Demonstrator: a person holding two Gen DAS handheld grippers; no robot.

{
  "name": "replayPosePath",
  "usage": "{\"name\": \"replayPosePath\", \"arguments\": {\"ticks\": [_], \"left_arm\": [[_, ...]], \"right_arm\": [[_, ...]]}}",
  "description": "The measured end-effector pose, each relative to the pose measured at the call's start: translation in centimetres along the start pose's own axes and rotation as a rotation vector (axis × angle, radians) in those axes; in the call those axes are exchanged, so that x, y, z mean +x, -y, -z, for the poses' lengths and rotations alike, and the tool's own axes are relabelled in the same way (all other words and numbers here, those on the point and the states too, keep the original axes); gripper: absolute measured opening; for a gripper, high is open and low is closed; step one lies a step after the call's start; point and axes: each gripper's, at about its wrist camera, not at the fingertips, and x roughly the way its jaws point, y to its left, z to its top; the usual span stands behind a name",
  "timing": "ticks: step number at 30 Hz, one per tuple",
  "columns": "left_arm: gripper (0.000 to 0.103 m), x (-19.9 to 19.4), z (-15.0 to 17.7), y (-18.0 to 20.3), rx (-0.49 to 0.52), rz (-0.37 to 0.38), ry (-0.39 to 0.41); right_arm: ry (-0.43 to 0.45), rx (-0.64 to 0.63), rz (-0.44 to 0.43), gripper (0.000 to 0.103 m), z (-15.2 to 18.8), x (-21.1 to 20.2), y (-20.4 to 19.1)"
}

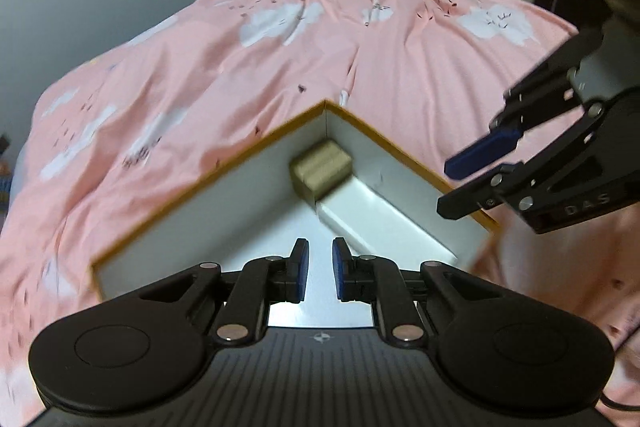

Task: Organize objects
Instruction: 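Withdraw both grippers and reach toward the black box and illustrated card box, then grasp the black box with the left gripper while the right gripper grasps the illustrated card box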

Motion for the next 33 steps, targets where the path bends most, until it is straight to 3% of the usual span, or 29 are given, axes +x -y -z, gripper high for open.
{"name": "replayPosePath", "arguments": {"ticks": [5,12,18,22,27,33], "left_arm": [[0.017,-2.6,3.8,-0.3,-0.172,0.010,-0.042],[0.018,-2.2,9.1,-1.4,-0.483,0.057,-0.059],[0.032,0.8,12.2,-3.5,-0.795,0.131,-0.157],[0.048,2.3,12.9,-4.3,-0.886,0.135,-0.206],[0.055,3.5,13.5,-4.9,-0.976,0.183,-0.248],[0.060,5.4,14.1,-4.9,-1.067,0.273,-0.332]], "right_arm": [[-0.045,0.070,-0.076,0.030,3.6,-0.4,-2.5],[-0.142,0.263,-0.109,0.044,7.2,2.1,-2.9],[-0.181,0.391,-0.076,0.056,7.9,4.5,-1.9],[-0.207,0.423,-0.067,0.063,7.5,6.2,-1.1],[-0.265,0.431,-0.071,0.066,7.3,8.3,-0.8],[-0.306,0.510,-0.138,0.068,8.0,9.8,0.3]]}}
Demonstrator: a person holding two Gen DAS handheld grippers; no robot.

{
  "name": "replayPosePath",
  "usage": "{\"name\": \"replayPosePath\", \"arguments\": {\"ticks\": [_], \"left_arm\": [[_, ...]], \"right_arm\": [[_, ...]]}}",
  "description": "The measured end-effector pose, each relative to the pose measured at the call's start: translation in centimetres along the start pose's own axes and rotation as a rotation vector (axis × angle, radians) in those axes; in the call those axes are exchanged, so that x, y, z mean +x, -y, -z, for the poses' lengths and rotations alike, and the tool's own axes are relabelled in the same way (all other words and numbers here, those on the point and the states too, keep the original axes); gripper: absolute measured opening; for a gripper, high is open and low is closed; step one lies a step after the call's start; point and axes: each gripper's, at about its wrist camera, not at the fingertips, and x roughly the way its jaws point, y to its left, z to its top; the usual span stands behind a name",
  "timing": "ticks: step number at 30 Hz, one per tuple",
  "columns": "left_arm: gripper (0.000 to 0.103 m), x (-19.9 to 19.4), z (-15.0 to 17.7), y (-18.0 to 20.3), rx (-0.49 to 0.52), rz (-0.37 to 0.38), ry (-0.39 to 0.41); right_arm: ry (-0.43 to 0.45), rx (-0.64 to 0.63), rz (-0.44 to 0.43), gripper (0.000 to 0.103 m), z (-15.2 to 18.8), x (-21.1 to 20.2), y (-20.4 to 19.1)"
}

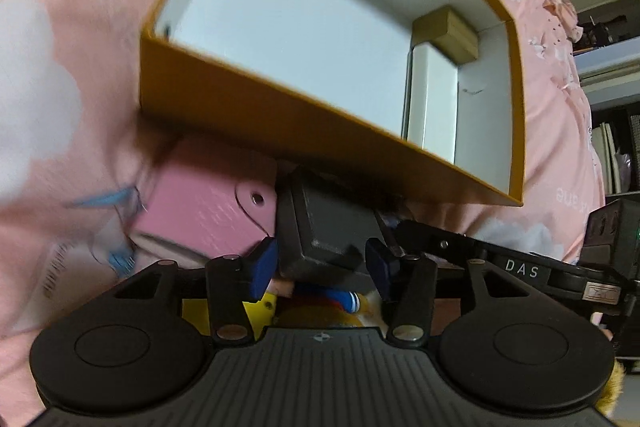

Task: Organize objects
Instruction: 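Grasp the black box with the left gripper while the right gripper grasps the illustrated card box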

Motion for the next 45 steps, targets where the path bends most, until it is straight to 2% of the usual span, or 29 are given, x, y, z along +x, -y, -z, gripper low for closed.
{"name": "replayPosePath", "arguments": {"ticks": [2,6,14,17,21,23,25,29,33,38,42,45], "left_arm": [[0.062,0.9,0.0,-0.5,-0.039,0.012,-0.035],[0.064,1.4,-0.1,-1.0,-0.088,0.027,-0.031],[0.074,2.7,0.4,-0.7,-0.094,0.025,-0.028],[0.072,3.1,0.8,-0.4,-0.092,0.020,-0.010],[0.053,2.9,1.3,-0.5,-0.109,0.039,0.000],[0.051,2.7,1.6,-0.6,-0.115,0.053,0.000],[0.048,2.4,2.1,-0.5,-0.107,0.057,0.008],[0.046,0.9,2.2,0.2,-0.058,0.042,0.042],[0.044,-1.4,2.4,1.6,0.035,-0.006,0.109],[0.044,-2.4,2.7,3.1,0.115,-0.044,0.157],[0.044,-2.7,2.3,3.6,0.136,-0.044,0.172],[0.044,-2.9,2.3,4.0,0.145,-0.032,0.183]], "right_arm": [[-0.025,0.041,-0.034,0.069,-0.1,0.5,0.8],[-0.056,0.105,-0.093,0.069,-0.1,1.3,2.0],[-0.053,0.155,-0.136,0.067,0.2,0.9,3.1],[-0.026,0.124,-0.107,0.067,0.6,-0.4,2.9],[-0.005,0.104,-0.050,0.067,1.0,-2.1,3.3],[-0.012,0.095,-0.015,0.067,0.9,-2.4,3.8],[-0.034,0.105,-0.023,0.068,0.6,-2.4,4.3],[-0.091,0.045,0.002,0.068,-0.5,-2.1,3.8],[-0.156,-0.126,0.103,0.070,-1.5,-1.6,1.3],[-0.229,-0.321,0.222,0.072,-2.0,0.0,-1.9],[-0.268,-0.359,0.261,0.068,-2.5,1.4,-2.5],[-0.267,-0.352,0.254,0.066,-2.6,1.0,-2.3]]}}
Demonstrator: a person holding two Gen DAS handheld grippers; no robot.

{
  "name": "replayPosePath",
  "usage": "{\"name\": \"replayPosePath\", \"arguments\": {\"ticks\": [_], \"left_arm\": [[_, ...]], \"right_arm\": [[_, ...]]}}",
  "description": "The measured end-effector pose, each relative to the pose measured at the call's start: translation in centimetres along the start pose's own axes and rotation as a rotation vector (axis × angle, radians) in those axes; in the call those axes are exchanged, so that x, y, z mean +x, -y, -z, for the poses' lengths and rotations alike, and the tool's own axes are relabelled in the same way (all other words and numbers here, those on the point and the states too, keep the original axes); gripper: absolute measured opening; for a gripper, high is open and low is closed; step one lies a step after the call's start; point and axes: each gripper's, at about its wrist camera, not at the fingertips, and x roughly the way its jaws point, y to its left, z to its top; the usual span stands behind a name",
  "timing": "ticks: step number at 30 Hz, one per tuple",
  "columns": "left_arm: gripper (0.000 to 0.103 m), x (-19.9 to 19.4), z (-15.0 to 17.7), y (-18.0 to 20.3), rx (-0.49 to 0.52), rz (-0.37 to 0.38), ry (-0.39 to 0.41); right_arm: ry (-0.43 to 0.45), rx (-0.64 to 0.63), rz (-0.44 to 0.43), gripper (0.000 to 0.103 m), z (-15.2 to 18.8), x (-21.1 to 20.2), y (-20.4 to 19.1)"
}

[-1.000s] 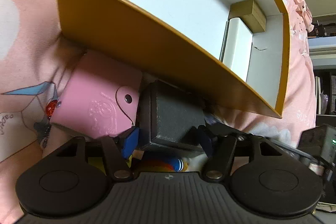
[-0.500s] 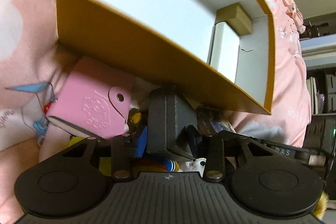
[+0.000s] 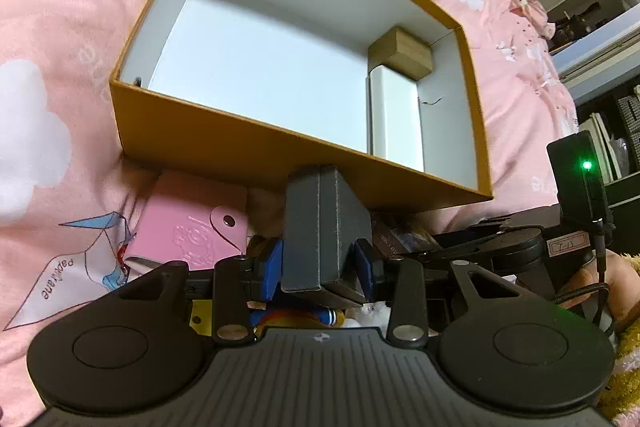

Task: Organize objects
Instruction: 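Grasp the black box with the left gripper while the right gripper grasps the illustrated card box, then lower the black box with the left gripper while the right gripper lowers the card box into the orange box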

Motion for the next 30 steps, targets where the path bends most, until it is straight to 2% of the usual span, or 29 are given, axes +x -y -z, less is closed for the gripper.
{"name": "replayPosePath", "arguments": {"ticks": [3,8,15,17,18,19,23,25,30], "left_arm": [[0.044,-0.8,0.3,0.2,0.017,0.017,0.010],[0.044,-2.5,0.6,0.8,0.046,0.043,0.046],[0.044,-4.2,0.7,1.9,0.092,0.031,0.092],[0.044,-4.8,0.7,2.3,0.108,0.030,0.107],[0.044,-5.1,0.7,2.5,0.117,0.031,0.116],[0.044,-5.3,0.7,2.7,0.124,0.031,0.123],[0.044,-6.3,0.1,3.4,0.151,0.037,0.158],[0.044,-6.9,-0.4,3.4,0.158,0.041,0.181],[0.044,-7.8,-2.8,2.5,0.140,0.019,0.235]], "right_arm": [[0.028,0.012,-0.003,0.064,0.7,-1.2,0.3],[0.096,0.040,-0.054,0.062,2.7,-4.5,0.7],[0.209,0.046,-0.107,0.061,5.3,-9.6,0.4],[0.254,0.037,-0.121,0.061,7.2,-11.5,2.5],[0.277,0.031,-0.122,0.061,7.7,-13.0,2.1],[0.303,0.026,-0.121,0.061,6.7,-13.2,0.9],[0.399,0.009,-0.125,0.061,6.2,-16.5,0.3],[0.447,0.007,-0.126,0.061,5.1,-16.7,-1.1],[0.525,0.030,-0.128,0.061,3.1,-17.3,-1.1]]}}
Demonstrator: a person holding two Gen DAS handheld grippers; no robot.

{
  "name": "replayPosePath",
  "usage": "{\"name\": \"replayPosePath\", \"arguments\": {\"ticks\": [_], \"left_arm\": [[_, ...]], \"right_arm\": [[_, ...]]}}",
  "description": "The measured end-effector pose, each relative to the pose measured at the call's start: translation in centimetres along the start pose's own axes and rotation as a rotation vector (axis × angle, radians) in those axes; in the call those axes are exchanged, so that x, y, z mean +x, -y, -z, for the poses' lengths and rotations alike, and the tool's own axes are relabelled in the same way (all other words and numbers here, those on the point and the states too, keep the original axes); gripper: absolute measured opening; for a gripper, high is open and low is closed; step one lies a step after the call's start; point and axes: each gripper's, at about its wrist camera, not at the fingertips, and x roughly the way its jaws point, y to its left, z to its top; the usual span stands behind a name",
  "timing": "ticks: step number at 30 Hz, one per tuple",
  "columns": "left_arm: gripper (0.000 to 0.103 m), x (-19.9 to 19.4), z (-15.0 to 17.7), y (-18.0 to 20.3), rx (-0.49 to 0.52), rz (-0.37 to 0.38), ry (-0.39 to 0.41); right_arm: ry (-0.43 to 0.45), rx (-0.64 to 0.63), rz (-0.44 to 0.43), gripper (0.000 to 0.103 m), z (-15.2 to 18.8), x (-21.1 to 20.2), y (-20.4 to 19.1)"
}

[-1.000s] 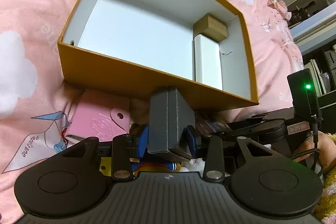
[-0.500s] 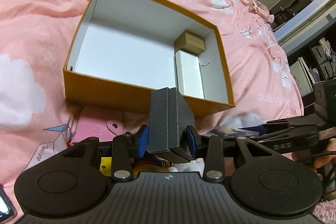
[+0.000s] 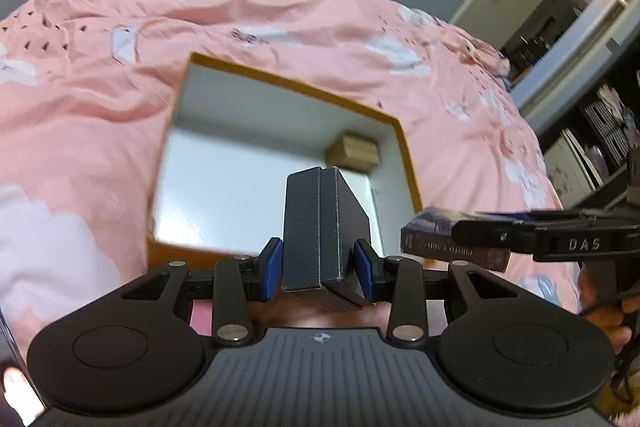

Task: Organize objects
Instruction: 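Lower the black box with the left gripper while the right gripper lowers the card box into the orange box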

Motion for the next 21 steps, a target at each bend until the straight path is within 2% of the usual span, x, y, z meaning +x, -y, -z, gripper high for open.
{"name": "replayPosePath", "arguments": {"ticks": [4,10,16,21], "left_arm": [[0.044,1.4,-1.8,-1.2,-0.013,-0.026,0.001],[0.044,4.9,-3.6,-2.8,-0.043,-0.047,-0.042],[0.044,7.7,-3.9,-3.9,-0.052,-0.062,-0.098],[0.044,9.4,-3.8,-4.6,-0.052,-0.074,-0.144]], "right_arm": [[-0.016,0.037,0.023,0.061,-1.2,3.7,0.9],[-0.084,0.088,0.051,0.061,-2.3,10.4,2.2],[-0.148,0.112,0.090,0.061,-2.9,15.5,2.7],[-0.174,0.150,0.109,0.061,-2.7,17.8,3.2]]}}
